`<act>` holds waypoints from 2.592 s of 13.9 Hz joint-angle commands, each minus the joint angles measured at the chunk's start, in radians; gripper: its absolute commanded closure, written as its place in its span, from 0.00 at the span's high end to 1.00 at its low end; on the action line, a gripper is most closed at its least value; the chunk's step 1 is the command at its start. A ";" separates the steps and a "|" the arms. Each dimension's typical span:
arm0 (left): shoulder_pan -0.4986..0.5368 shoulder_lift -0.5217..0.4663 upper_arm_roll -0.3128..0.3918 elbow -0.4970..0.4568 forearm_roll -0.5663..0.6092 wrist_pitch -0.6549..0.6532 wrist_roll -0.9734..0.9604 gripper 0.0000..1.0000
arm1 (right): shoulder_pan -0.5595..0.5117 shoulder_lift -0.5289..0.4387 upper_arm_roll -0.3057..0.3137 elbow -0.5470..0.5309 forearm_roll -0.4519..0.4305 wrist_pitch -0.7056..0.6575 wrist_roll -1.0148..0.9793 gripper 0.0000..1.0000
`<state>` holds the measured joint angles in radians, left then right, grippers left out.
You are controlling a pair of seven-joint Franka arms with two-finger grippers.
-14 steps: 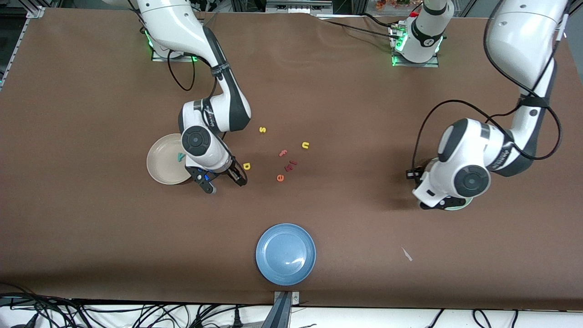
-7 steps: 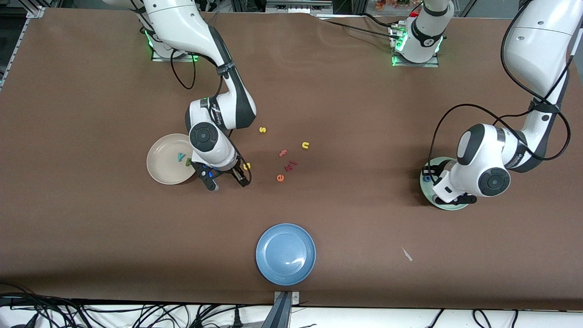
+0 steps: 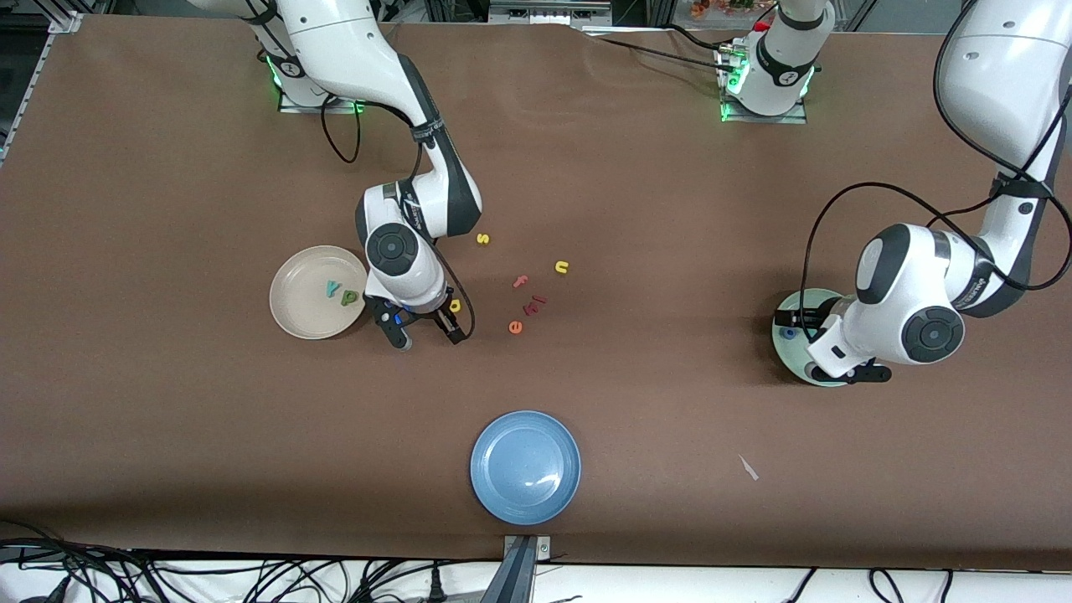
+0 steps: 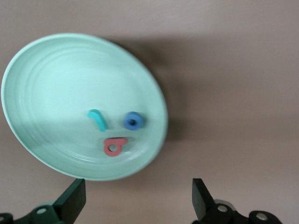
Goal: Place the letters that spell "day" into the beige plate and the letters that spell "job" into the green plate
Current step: 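Place the pink b on the green plate while the right gripper reaches a, then grasp the yellow a with the right gripper while the left gripper withdraws, then place the yellow a on the white plate with the right gripper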
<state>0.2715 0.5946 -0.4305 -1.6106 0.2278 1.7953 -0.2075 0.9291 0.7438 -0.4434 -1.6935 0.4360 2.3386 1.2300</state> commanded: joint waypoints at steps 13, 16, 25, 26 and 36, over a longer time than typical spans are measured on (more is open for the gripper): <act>-0.049 -0.186 -0.082 0.244 0.016 -0.065 -0.128 1.00 | 0.034 0.026 0.006 0.001 0.018 0.054 0.042 0.13; -0.174 -0.252 0.095 0.230 0.001 -0.065 -0.118 1.00 | 0.028 0.006 -0.018 0.003 0.013 0.025 -0.019 0.13; -0.205 -0.363 0.199 0.086 -0.073 0.067 -0.069 1.00 | 0.030 -0.041 -0.303 -0.003 0.007 -0.425 -0.651 0.13; -0.204 -0.348 0.194 0.093 -0.076 0.064 -0.075 1.00 | 0.030 -0.040 -0.326 -0.014 0.006 -0.452 -0.705 0.14; -0.218 -0.331 0.190 0.097 -0.077 0.064 -0.079 1.00 | 0.027 -0.035 -0.443 -0.184 0.010 -0.435 -1.018 1.00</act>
<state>0.0593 0.2627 -0.2517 -1.5127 0.1761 1.8467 -0.3045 0.9374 0.7226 -0.8542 -1.8822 0.4358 1.9063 0.2327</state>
